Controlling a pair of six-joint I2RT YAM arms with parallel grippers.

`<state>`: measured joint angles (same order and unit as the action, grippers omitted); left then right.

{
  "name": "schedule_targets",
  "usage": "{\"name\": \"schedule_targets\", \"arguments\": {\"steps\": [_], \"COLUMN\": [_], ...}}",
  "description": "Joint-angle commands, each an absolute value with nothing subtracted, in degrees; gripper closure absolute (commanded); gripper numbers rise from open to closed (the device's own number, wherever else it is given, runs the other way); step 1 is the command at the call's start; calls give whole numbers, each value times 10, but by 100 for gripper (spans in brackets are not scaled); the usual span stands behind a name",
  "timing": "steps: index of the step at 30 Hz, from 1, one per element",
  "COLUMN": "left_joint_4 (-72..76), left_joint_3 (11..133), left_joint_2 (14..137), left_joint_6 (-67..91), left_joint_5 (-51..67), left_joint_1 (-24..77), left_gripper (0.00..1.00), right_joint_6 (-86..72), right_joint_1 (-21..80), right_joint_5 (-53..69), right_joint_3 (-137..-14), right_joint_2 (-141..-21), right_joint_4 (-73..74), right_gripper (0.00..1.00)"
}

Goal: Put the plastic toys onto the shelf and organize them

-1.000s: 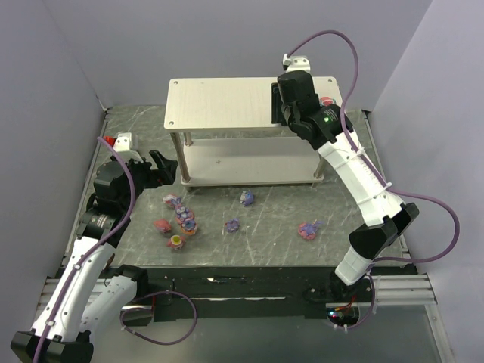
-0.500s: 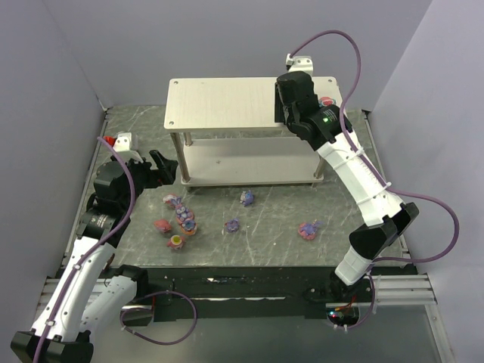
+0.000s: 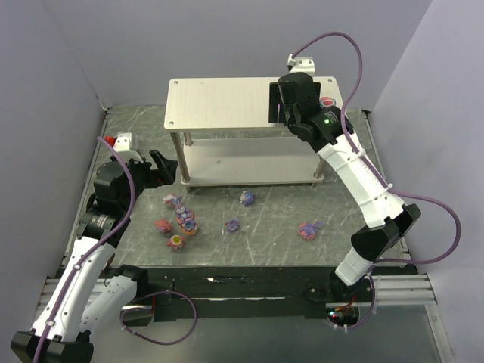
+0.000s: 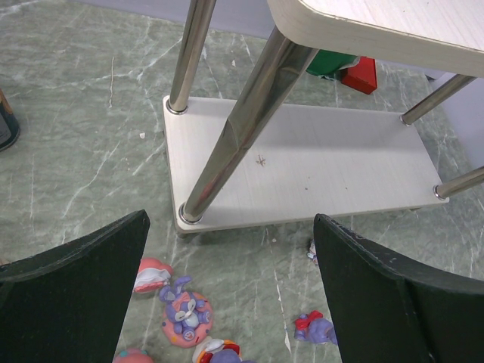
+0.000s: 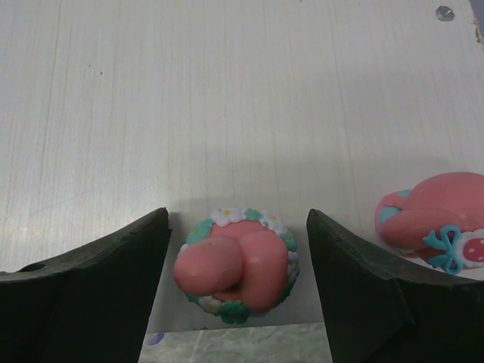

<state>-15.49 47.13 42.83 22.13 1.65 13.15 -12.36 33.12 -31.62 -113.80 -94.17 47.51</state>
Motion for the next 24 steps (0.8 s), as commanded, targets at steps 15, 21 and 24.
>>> {"name": "schedule_targets", "arguments": {"steps": [15, 21, 24], "left_joint_4": [-149, -140, -143], "left_joint_3": [472, 461, 454], "left_joint_2": [414, 398, 389], "left_joint_6": [224, 227, 233], "left_joint_5": [16, 22, 19], "left_joint_1": [127, 127, 125], "left_gripper": [4, 4, 4], "right_joint_6": [-95, -92, -100], "right_joint_1": [330, 332, 345], "right_joint_5": [-179, -106, -48], "right_joint_3": [-1103, -1002, -889], "right_joint_2": [-803, -705, -612], "right_joint_4": [456, 415, 347], "right_gripper": [1, 2, 2]}}
